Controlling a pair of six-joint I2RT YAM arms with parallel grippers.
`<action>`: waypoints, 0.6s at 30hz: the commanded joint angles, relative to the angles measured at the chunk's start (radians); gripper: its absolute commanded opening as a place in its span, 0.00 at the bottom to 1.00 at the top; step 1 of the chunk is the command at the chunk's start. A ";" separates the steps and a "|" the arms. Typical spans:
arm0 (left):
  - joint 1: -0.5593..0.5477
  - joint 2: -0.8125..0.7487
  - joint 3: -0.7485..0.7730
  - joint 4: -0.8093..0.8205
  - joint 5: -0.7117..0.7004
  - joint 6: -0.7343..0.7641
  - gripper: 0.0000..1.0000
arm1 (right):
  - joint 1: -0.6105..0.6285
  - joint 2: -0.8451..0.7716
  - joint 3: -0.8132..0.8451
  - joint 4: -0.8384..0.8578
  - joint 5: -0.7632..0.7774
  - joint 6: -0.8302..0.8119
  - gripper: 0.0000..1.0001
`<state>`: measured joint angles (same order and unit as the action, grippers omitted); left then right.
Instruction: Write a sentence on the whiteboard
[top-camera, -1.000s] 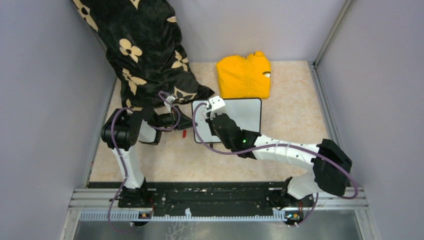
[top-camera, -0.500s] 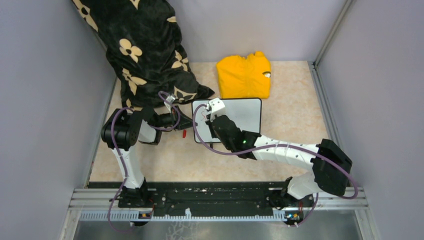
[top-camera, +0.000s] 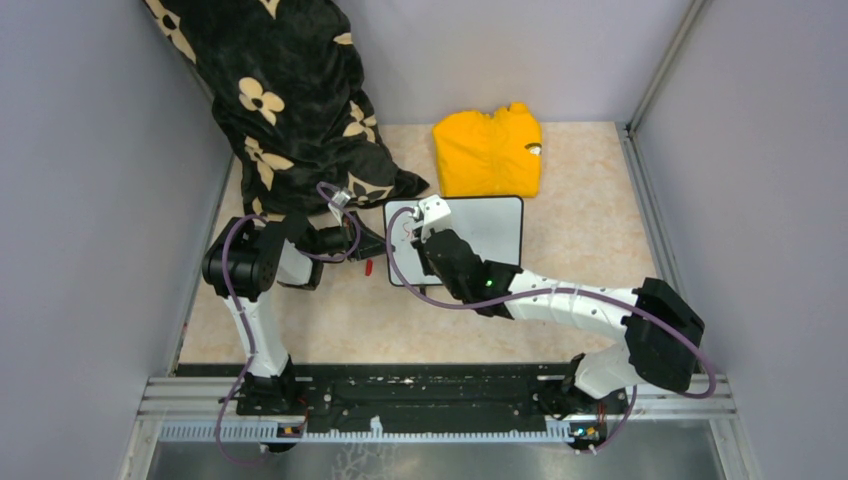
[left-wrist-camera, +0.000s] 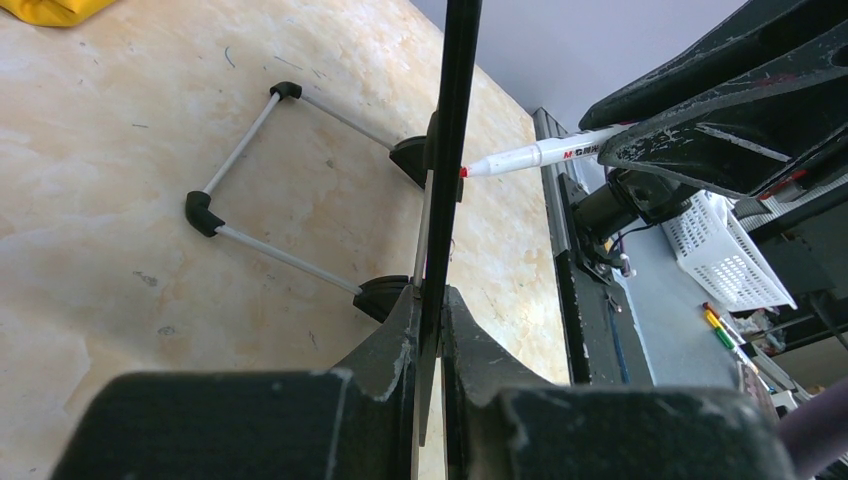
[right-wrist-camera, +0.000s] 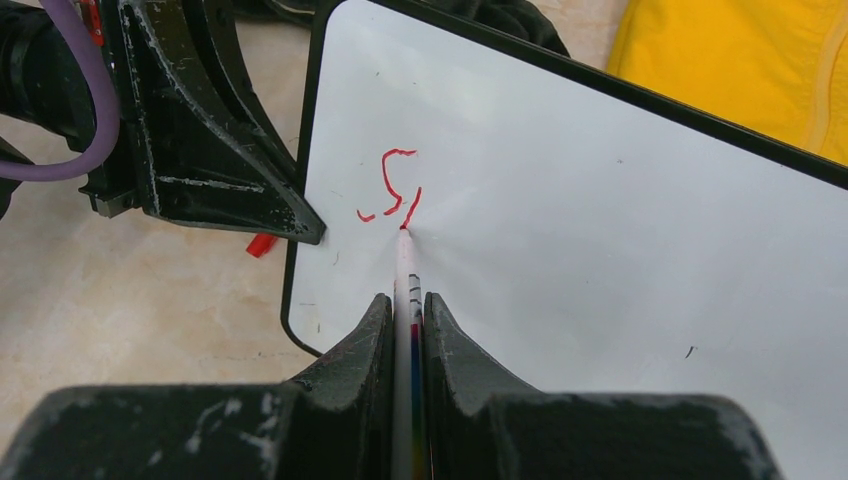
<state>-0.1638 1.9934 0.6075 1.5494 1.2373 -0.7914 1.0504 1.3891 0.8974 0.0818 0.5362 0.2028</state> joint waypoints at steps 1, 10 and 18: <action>-0.006 -0.012 0.004 0.242 0.010 -0.001 0.00 | -0.025 -0.007 0.050 0.033 0.037 -0.002 0.00; -0.005 -0.010 0.005 0.241 0.011 -0.001 0.00 | -0.040 -0.006 0.061 0.046 0.037 -0.003 0.00; -0.005 -0.011 0.005 0.242 0.011 0.001 0.00 | -0.048 -0.012 0.060 0.059 0.038 -0.005 0.00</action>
<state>-0.1638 1.9934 0.6075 1.5494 1.2312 -0.7914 1.0286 1.3891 0.9165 0.0929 0.5293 0.2028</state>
